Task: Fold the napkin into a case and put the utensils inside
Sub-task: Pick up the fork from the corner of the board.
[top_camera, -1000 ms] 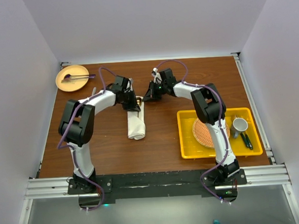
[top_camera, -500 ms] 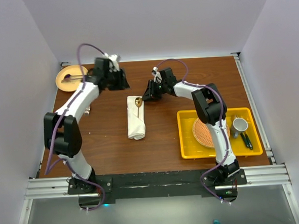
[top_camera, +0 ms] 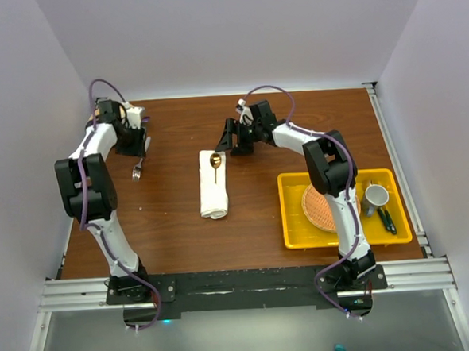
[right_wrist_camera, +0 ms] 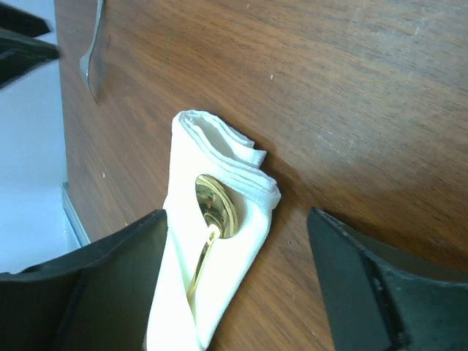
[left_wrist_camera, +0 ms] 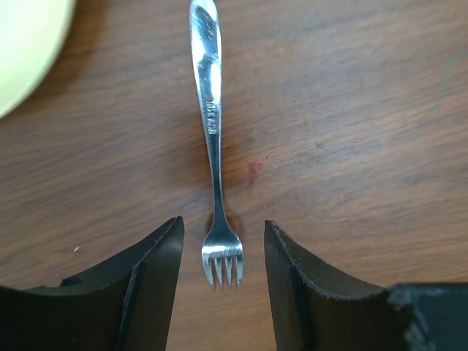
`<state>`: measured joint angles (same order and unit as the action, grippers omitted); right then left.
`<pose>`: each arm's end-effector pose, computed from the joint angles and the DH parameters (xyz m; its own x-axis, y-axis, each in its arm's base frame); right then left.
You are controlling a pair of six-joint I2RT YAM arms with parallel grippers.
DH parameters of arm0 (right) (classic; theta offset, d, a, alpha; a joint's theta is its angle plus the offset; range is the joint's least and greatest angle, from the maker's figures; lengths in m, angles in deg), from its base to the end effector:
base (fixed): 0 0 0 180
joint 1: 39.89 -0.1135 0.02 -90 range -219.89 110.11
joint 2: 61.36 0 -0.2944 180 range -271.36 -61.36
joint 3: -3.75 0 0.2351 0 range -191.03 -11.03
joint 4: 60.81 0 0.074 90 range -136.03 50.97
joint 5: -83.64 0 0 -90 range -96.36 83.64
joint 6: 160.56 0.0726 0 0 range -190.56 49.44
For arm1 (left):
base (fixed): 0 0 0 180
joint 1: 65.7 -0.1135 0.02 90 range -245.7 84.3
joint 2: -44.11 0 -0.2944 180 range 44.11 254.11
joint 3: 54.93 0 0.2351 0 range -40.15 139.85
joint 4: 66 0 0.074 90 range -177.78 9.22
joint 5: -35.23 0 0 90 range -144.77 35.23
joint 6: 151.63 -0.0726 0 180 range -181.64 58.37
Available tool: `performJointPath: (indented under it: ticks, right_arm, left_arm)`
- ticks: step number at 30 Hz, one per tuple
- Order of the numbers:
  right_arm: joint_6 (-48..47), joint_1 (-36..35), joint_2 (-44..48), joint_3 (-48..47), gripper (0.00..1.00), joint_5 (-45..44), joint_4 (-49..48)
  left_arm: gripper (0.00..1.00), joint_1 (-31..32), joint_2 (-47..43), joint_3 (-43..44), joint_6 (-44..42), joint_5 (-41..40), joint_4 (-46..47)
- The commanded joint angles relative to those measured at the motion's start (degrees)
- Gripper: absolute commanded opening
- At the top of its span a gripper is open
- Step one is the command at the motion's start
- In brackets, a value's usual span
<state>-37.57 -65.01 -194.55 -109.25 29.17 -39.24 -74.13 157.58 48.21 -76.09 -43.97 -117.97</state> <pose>0.4723 0.2680 0.1584 -0.9076 0.0639 -0.4149 -0.2906 0.6176 0.7308 0.4334 0.0505 0.2127 -0.8625 0.1201 -0.4915 0.1627 0.9857 -0.0446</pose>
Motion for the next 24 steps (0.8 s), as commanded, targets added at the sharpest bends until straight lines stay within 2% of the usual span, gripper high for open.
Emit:
performJointPath:
  ticks: [1, 3, 6, 10, 11, 12, 18, 21, 22, 24]
  right_arm:
    - [-4.51, 0.25, 3.28, -1.80, 0.89, -1.96, 4.11]
    - [-6.62, 0.25, 3.98, -2.51, 0.93, -1.60, 4.81]
    - [-9.78, 0.25, 5.39, -3.38, 0.94, -1.08, 4.73]
    - [-14.09, 0.25, 6.53, -5.14, 0.94, 0.33, 5.16]
    - [-16.18, 0.34, 6.62, -6.54, 0.94, 0.50, 6.30]
    - [-16.99, 0.25, 6.62, -7.25, 0.94, 0.68, 6.92]
    - [-19.81, 0.34, 7.41, -12.08, 0.94, 5.07, 11.67]
    - [-21.65, 0.25, 8.82, -14.19, 0.95, 7.01, 14.12]
    - [-24.09, 0.25, 9.69, -15.42, 0.95, 7.45, 15.61]
    - [-27.79, 0.08, 11.36, -16.22, 0.95, 7.98, 16.50]
  left_arm:
    - [0.52, 0.60, 3.33, 3.13, -5.40, -0.87, 1.51]
    - [0.50, 0.52, 5.97, 3.84, -6.10, -1.58, 1.50]
    - [0.43, 0.52, 7.81, 3.31, -7.07, -2.28, 1.60]
    - [0.13, 0.60, 7.65, 1.74, -8.48, -0.27, -0.60]
    - [0.10, 0.86, 6.95, 0.86, -9.00, 0.26, -0.43]
    - [0.00, 0.95, 6.24, -0.80, -9.36, 0.70, -0.43]
    - [0.00, 1.83, -5.70, -7.31, -15.06, 5.18, 3.52]
    - [0.00, 3.06, -18.58, -13.02, -23.31, 11.13, 7.74]
    - [0.00, 3.41, -21.16, -14.34, -30.38, 14.21, 7.40]
    - [0.00, 3.77, -25.03, -14.10, -37.89, 22.45, 1.89]
